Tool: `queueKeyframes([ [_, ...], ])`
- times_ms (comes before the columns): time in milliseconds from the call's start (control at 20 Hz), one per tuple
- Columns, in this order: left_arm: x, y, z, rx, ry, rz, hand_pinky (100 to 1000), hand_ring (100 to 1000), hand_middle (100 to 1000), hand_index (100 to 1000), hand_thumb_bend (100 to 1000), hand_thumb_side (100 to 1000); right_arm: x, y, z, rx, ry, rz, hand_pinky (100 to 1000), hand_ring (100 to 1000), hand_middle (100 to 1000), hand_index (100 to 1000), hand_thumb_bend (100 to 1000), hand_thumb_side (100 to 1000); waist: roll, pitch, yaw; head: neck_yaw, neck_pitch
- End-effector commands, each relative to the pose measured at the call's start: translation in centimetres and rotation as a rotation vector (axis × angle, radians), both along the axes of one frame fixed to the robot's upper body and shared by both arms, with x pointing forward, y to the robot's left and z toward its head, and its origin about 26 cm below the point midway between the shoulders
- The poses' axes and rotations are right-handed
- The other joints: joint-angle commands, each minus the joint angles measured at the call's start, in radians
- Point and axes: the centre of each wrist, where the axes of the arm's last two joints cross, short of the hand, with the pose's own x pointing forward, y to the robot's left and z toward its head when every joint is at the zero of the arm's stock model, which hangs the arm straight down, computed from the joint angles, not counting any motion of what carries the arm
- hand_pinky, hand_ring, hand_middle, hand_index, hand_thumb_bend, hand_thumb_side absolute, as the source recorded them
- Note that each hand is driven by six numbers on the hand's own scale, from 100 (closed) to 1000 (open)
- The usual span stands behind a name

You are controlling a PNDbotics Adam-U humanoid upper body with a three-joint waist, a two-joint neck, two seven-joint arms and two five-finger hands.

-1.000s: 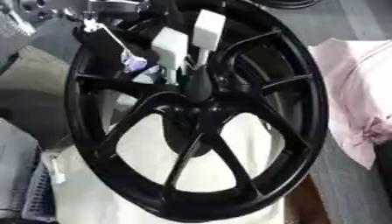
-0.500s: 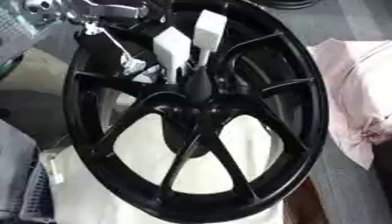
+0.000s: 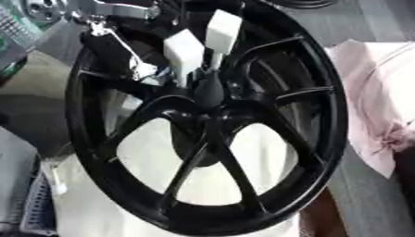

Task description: Pull the pin out of the wheel hub.

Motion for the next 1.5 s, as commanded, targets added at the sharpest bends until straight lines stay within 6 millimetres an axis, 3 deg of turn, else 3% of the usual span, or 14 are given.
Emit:
queueKeyframes([
  [50, -0.5, 0.2, 1.6, -0.025, -0.057, -0.012, 822, 856, 815, 901, 165, 274, -0.1, -0.2, 0.6, -0.020, -0.008, -0.009, 725, 626, 517, 622, 100, 706, 0.002, -0.016, -0.002, -0.001, -0.018],
  [450, -0.6, -0.1, 1.6, -0.027, -0.059, -0.063, 801, 850, 800, 881, 151, 270, -0.1, -0.2, 0.5, -0.020, -0.004, -0.009, 727, 627, 517, 622, 100, 714, 0.001, -0.014, -0.003, -0.001, -0.022],
  [650, -0.6, -0.2, 1.5, -0.003, -0.031, -0.069, 758, 807, 735, 867, 138, 272, 0.0, -0.2, 0.4, -0.017, -0.001, -0.011, 727, 627, 517, 623, 100, 718, -0.001, -0.013, -0.004, -0.001, -0.022],
  [850, -0.4, -0.1, 1.5, 0.013, -0.022, -0.045, 670, 693, 609, 842, 117, 275, 0.0, -0.2, 0.4, -0.012, 0.000, -0.013, 727, 627, 517, 623, 100, 719, -0.001, -0.013, -0.004, -0.002, -0.022],
  [1150, 0.0, -0.1, 1.3, 0.036, -0.010, -0.010, 544, 574, 504, 804, 109, 276, 0.0, -0.1, 0.4, -0.011, 0.001, -0.012, 728, 626, 517, 623, 100, 716, -0.002, -0.014, -0.004, -0.002, -0.025],
  [1500, 0.5, 0.0, 1.4, -0.084, 0.016, 0.028, 326, 399, 326, 630, 100, 250, 0.0, -0.1, 0.3, -0.009, 0.003, -0.011, 729, 626, 517, 624, 100, 717, -0.002, -0.013, -0.003, -0.003, -0.025],
])
